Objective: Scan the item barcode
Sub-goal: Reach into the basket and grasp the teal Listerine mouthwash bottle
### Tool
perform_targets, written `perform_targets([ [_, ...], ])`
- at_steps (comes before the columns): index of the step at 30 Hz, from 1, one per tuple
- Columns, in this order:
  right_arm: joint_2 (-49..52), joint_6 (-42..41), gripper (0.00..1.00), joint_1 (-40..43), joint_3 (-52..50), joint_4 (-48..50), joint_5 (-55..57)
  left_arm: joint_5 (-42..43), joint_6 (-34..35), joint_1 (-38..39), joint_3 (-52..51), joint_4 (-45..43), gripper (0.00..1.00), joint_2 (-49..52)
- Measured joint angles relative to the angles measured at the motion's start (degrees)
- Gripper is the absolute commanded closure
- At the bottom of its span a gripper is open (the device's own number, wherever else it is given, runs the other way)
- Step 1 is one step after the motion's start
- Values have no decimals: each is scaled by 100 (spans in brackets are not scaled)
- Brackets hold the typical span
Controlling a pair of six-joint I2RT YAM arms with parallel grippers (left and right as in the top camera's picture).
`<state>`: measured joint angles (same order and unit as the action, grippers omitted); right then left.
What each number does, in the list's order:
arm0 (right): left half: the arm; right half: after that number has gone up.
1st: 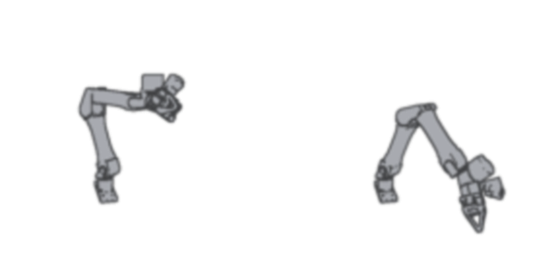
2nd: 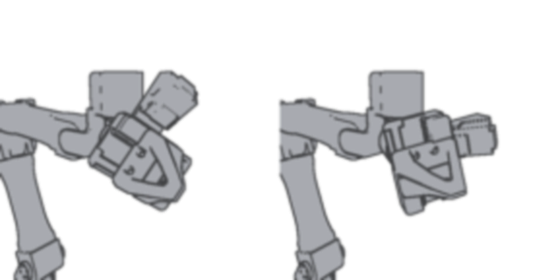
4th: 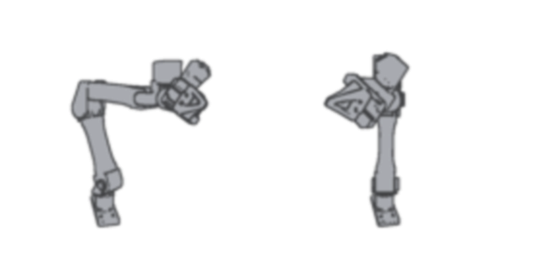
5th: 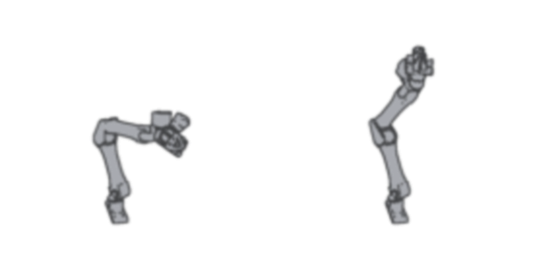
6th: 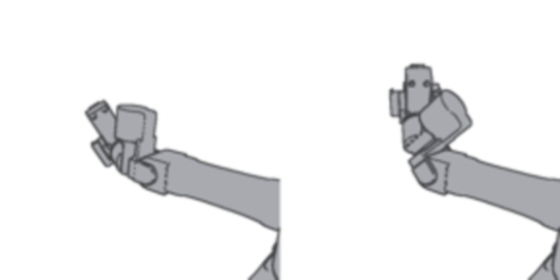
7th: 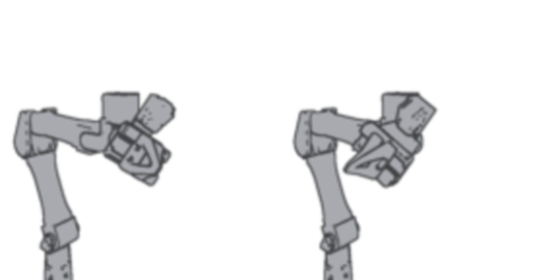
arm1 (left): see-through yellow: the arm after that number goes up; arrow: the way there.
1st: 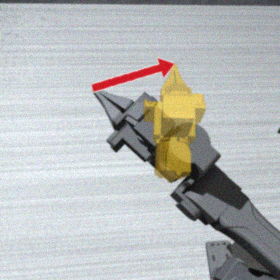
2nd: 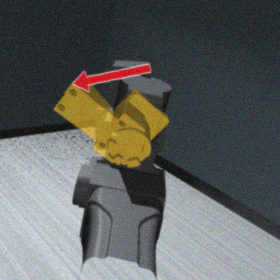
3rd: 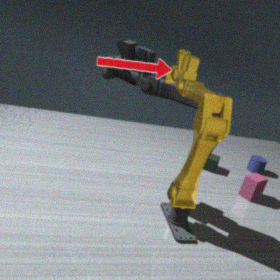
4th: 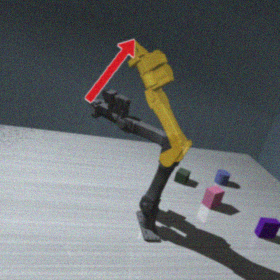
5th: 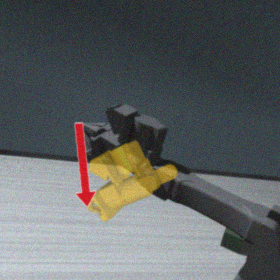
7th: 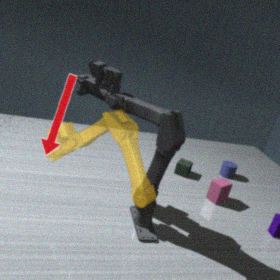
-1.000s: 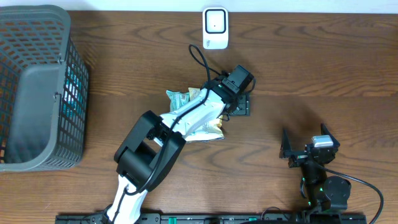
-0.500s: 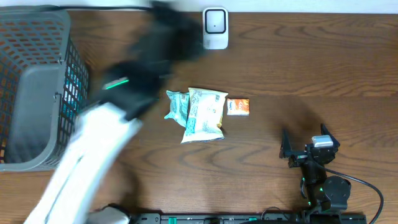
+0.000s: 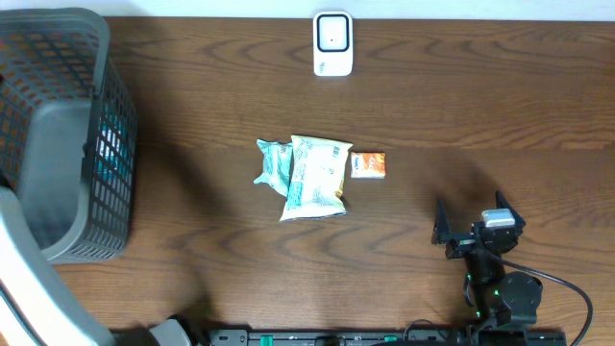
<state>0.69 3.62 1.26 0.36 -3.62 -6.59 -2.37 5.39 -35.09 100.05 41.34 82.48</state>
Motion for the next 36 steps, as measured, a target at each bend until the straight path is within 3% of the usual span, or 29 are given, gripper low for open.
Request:
perform_targets([
  [6, 0, -2, 1, 0, 0, 0, 0, 1641, -1403, -479, -68, 549, 2, 1128],
  [17, 0, -2, 1, 0, 0, 0, 0, 2218, -3329, -22, -275, 1115, 2, 2168],
  [36, 0, -2, 1, 0, 0, 0, 0, 2035, -3853, 332, -382, 960, 2, 4017],
])
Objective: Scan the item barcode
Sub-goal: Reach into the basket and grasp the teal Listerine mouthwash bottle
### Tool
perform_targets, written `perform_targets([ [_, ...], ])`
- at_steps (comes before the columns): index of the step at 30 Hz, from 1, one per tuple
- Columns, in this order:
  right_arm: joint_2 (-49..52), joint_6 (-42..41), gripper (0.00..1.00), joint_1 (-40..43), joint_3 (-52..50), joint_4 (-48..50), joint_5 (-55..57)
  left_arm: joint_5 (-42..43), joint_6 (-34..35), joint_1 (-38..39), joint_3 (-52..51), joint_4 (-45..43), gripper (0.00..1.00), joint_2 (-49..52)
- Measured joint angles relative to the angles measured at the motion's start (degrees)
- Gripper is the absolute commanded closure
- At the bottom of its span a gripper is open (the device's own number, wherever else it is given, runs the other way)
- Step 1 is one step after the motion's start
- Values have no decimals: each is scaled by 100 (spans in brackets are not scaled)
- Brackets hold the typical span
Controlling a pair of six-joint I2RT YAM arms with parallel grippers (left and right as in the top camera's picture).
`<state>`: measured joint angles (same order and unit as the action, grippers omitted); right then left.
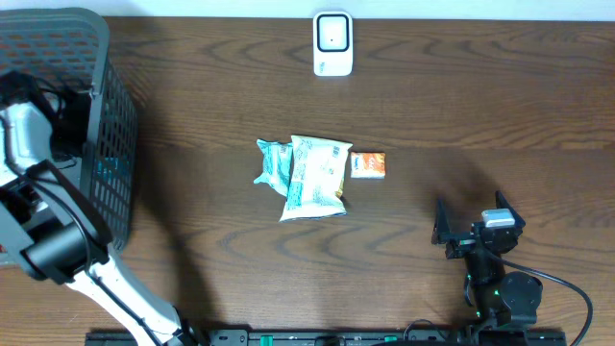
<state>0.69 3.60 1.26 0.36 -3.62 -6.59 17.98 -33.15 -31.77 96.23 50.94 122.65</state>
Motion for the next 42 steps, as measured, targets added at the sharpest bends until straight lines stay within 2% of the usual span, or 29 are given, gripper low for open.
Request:
perform_targets([
  [6, 0, 0, 1, 0, 0, 0, 0, -225, -20, 76, -20, -20, 1, 103],
  [8, 0, 2, 1, 0, 0, 0, 0, -249, -13, 76, -42, -33, 18, 101],
  [10, 0, 0, 1, 0, 0, 0, 0, -280, -28, 76, -76, -31, 31, 96],
  [15, 0, 2, 1, 0, 0, 0, 0, -306, -35, 50, -98, 4, 45, 76],
  [21, 0, 0, 1, 0, 0, 0, 0, -286, -22, 42, -101, 4, 47, 76],
  [24, 0, 2, 1, 0, 0, 0, 0, -286, 0, 42, -101, 7, 55, 76],
  [34, 0, 0, 1, 0, 0, 0, 0, -640, 468, 35, -50, 79, 57, -28],
  [42, 0, 0, 1, 0, 0, 0, 0, -837, 841, -7, -50, -122, 57, -1139],
])
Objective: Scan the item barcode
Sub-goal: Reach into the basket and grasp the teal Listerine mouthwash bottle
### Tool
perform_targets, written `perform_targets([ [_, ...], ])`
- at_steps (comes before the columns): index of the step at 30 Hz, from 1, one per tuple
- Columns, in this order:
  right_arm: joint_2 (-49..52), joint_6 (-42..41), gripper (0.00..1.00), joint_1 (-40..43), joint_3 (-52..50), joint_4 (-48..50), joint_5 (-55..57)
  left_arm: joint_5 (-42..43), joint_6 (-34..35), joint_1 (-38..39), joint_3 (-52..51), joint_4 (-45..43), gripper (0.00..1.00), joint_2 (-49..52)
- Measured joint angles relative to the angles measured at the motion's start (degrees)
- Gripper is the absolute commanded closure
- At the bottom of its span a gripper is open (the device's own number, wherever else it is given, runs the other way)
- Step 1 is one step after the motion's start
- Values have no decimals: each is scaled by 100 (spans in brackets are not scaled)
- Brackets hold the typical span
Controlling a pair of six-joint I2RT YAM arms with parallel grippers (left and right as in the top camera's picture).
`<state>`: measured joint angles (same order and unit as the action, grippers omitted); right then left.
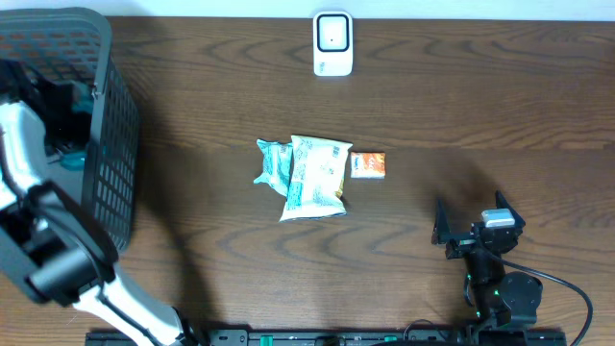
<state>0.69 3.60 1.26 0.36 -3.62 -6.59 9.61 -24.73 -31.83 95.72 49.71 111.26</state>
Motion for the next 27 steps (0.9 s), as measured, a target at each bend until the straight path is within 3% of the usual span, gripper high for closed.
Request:
perform_targets([
  [8, 0, 0, 1, -2, 0, 2, 0, -9, 553, 0, 0, -308, 57, -1528],
  [13, 0, 0, 1, -48, 0, -2, 0, 118, 1338, 0, 0, -444, 56, -2483],
  [20, 0, 0, 1, -76, 0, 0, 0, 1563, 2264, 168, 0, -262, 57, -3637],
  [27, 0, 2, 1, -76, 0, 2, 0, 2481, 2743, 1484, 2, 518, 61, -4004],
])
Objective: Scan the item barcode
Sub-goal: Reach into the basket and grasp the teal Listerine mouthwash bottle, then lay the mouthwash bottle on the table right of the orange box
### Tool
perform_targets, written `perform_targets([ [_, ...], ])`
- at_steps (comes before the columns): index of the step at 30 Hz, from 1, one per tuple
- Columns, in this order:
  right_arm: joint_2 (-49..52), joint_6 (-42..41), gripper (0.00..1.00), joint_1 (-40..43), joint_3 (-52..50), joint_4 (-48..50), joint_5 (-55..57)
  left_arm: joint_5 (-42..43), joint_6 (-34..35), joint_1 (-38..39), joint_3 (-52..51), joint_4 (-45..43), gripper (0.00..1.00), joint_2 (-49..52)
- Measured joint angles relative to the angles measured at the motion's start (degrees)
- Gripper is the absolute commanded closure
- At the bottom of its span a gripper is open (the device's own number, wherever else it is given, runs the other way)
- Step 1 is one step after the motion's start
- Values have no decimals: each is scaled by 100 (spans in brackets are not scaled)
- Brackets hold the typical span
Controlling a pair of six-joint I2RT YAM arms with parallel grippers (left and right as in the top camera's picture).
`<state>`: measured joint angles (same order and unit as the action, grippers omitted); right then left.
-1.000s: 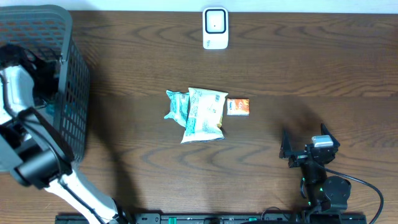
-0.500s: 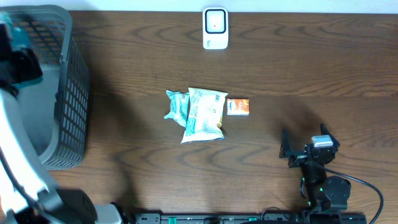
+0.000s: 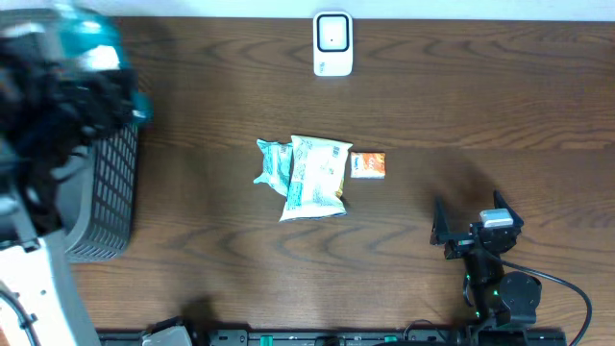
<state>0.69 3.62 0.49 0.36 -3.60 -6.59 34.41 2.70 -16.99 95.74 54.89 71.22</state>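
The white barcode scanner (image 3: 332,43) stands at the table's far edge. My left arm is raised close to the overhead camera at the upper left and is blurred. Its gripper (image 3: 82,91) appears shut on a teal and white item (image 3: 93,38) held above the basket. On the table's middle lie a teal packet (image 3: 271,161), a pale green snack bag (image 3: 316,175) partly over it, and a small orange box (image 3: 368,164). My right gripper (image 3: 468,226) rests open near the front right, with nothing between its fingers.
A dark grey mesh basket (image 3: 101,197) stands at the left edge, mostly covered by the raised left arm. The right arm's base and cable (image 3: 509,293) sit at the front right.
My left gripper was down inside the basket; now it is up out of it, close to the camera, with a teal and white item. The right arm and the table items have not moved.
At first the left arm was at the left edge, outside the basket. Then its gripper was over the basket's left side, then deeper inside near something teal. Now it is lifted above the basket with a teal item. The right gripper stayed open and still.
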Motion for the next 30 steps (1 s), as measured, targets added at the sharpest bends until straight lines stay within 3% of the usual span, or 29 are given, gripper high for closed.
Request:
perform_targets([
  [5, 0, 0, 1, 0, 0, -2, 0, 166, 116, 1252, -103, 66, 62, 37],
  [12, 0, -2, 1, 0, 0, -2, 0, 254, 197, 2855, -588, -573, 62, 457],
  [23, 0, -2, 1, 0, 0, -2, 0, -332, 557, 4629, -813, -1768, 62, 2763],
  [30, 0, -2, 1, 0, 0, -2, 0, -505, 1397, 5281, -820, -3128, 62, 4028],
])
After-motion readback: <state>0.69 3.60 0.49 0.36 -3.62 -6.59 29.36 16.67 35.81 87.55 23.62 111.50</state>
